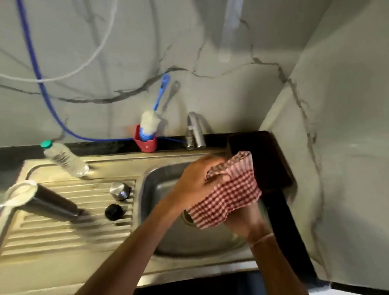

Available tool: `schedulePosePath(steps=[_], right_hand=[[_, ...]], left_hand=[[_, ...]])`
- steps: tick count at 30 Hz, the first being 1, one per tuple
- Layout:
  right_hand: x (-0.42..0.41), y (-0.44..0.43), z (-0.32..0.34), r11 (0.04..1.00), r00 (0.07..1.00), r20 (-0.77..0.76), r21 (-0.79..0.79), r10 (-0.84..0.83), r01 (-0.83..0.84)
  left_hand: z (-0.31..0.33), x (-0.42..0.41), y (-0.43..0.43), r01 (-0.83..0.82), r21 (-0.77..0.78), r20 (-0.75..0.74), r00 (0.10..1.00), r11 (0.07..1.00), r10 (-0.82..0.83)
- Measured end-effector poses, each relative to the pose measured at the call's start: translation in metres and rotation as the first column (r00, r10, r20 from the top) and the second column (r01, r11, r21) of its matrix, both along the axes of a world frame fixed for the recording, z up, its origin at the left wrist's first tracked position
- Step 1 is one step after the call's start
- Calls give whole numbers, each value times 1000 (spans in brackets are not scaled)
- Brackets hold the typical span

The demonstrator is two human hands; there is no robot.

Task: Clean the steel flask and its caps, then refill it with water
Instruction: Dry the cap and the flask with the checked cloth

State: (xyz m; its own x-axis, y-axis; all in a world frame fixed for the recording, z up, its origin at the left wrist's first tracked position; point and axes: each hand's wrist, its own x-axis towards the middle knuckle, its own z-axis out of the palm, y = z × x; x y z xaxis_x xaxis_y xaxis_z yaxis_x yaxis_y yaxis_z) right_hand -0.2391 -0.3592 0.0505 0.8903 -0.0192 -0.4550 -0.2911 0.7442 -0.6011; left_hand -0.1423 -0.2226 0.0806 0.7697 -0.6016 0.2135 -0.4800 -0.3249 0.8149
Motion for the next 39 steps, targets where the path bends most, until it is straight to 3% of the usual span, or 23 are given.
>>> schedulePosePath(steps=[2, 4, 7, 9, 12, 15, 18, 22, 26, 30, 35, 39], right_hand=[[-5, 26, -18, 997, 999, -19, 69, 30, -28], [-7, 52, -33, 990, 998, -55, 136, 28, -20], [-4, 95, -55, 976, 989, -114, 204, 95, -71], [-2, 116, -61, 963, 977, -153, 249, 149, -107], [-2, 135, -74, 949, 948, -271, 305, 167, -80], [-2, 145, -79, 939, 948, -277, 338, 158, -58], [0, 153, -80, 946, 946, -293, 322, 138, -38], [2, 157, -86, 961, 911, -408, 269, 54, 64], [-2, 151, -93, 966, 899, -437, 238, 11, 104], [-4, 145, -90, 970, 899, -437, 209, -22, 125], [3, 135, -83, 968, 914, -401, 202, -60, 152], [10, 130, -75, 979, 938, -337, 149, -83, 140]], left_hand=[[-10, 2, 28, -74, 184, 104, 993, 980, 56], [-23, 1, 53, -123, 305, 103, 990, 944, 96], [-49, -1, 97, -158, 385, 29, 987, 909, 159], [-63, -4, 121, -266, 385, 17, 959, 884, 282], [-75, -6, 166, -507, 409, -38, 822, 759, 569], [-97, -9, 214, -627, 526, 26, 687, 574, 726], [-128, -12, 249, -519, 692, -6, 691, 501, 723], [-156, -5, 259, -375, 784, -74, 735, 495, 674], [-172, 1, 257, -400, 722, -93, 752, 565, 652], [-171, 4, 259, -460, 578, -203, 719, 674, 665], [-120, -12, 241, -508, 203, -453, 709, 837, 540], [-68, -30, 204, -470, -17, -576, 726, 882, 376]])
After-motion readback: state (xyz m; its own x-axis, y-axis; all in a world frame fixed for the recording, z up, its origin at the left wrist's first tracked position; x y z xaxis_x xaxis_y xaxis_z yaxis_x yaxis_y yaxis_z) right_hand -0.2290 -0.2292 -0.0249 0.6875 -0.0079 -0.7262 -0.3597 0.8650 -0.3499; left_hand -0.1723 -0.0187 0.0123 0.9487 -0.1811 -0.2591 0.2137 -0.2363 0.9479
